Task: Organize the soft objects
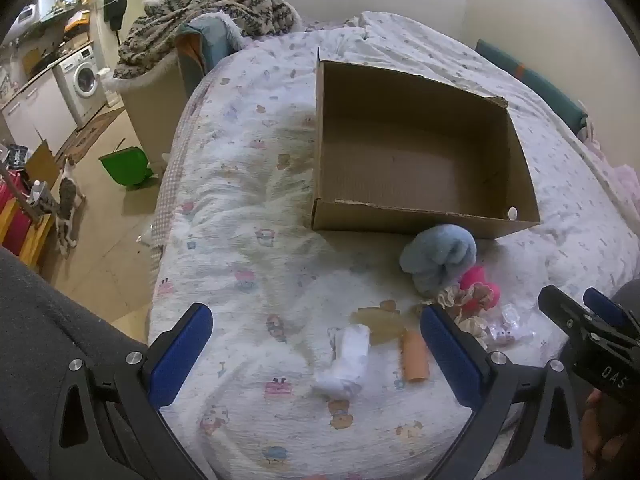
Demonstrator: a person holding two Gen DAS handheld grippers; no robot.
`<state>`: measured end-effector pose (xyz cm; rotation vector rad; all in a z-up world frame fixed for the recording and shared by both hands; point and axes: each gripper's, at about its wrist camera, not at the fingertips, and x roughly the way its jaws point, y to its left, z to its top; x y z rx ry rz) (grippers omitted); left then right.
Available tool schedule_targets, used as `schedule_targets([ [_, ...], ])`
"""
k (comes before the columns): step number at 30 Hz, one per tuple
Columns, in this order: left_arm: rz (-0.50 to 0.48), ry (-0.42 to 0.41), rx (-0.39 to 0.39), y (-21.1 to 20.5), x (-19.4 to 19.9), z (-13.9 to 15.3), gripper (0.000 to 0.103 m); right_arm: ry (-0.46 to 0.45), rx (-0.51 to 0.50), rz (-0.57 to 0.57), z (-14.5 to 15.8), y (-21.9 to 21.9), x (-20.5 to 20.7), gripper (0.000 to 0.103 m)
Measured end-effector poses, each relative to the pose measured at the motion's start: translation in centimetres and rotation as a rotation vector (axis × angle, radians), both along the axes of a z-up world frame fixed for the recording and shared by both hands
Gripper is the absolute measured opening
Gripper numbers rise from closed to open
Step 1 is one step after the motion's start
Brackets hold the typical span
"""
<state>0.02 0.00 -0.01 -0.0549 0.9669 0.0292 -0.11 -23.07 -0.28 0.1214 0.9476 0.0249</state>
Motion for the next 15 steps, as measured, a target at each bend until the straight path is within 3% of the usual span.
schedule_targets([
  [15,0.004,0.012,-0.017,0.51,-0.18,0.07,0.103,0.006,-0.004,-0.001,-0.09,0.05,0.0,0.103],
])
